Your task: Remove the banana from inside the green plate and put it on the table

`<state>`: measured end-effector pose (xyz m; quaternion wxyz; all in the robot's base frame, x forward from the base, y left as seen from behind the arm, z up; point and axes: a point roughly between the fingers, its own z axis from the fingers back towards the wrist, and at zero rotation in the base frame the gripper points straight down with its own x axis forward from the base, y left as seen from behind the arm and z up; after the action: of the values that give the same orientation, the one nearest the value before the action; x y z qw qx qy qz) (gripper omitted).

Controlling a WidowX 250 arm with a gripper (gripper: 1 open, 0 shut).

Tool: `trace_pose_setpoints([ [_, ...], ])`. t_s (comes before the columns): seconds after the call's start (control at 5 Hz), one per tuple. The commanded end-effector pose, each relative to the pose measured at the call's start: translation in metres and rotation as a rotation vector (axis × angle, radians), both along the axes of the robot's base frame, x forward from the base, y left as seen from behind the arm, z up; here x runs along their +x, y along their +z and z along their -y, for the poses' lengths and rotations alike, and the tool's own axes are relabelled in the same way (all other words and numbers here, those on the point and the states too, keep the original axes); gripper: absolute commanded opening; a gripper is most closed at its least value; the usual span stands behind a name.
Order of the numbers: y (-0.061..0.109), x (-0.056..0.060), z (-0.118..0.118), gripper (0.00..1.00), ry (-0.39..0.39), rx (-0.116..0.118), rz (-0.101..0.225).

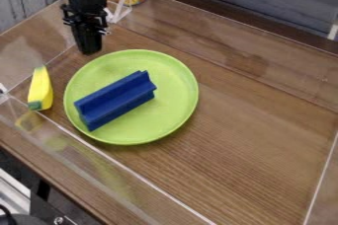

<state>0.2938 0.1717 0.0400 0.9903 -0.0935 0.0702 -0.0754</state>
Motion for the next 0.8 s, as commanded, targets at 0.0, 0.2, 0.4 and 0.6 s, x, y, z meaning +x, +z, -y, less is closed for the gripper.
trace_pose_setpoints([
  [0.0, 0.012, 0.012, 0.001, 1.0, -0.02, 0.026, 0.046],
  [0.2, 0.011, 0.016, 0.009, 1.0, -0.04, 0.03, 0.042],
  [0.4, 0.009, 0.011, -0.003, 1.0, -0.061, 0.032, 0.044],
  [0.6, 0.007, 0.006, -0.014, 1.0, -0.08, 0.033, 0.046],
])
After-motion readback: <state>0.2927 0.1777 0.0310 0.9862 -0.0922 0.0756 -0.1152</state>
